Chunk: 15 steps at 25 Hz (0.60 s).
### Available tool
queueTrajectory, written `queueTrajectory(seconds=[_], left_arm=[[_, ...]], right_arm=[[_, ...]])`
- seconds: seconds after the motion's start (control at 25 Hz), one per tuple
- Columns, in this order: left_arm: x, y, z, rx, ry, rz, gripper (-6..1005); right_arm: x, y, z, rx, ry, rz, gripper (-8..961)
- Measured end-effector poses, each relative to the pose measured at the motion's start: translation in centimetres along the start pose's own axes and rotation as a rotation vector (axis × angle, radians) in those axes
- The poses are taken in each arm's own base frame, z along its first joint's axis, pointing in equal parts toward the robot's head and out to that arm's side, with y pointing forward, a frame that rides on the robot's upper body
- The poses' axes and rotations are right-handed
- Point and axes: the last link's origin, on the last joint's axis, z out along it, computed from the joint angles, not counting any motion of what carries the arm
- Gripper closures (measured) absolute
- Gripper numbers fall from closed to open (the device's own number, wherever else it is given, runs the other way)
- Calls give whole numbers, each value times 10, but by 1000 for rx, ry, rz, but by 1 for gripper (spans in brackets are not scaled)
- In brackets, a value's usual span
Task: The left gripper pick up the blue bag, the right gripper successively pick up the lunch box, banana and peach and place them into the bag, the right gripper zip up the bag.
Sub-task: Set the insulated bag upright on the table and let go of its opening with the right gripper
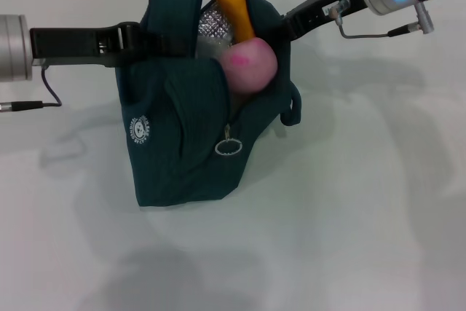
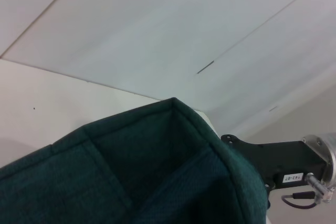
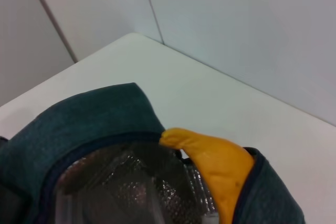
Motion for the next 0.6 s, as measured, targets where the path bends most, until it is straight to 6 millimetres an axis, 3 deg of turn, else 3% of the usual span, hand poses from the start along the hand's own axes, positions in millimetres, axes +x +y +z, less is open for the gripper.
queueTrajectory(seconds=[0.32,0.6], left_arm=[[0,-1,-1,2,3,-2,966],[3,1,-1,-6,14,3,965]], right_arm=[[-5,6,-4,-2,-8,-63,563],[-8,5,-20,19,-87,-84,675]])
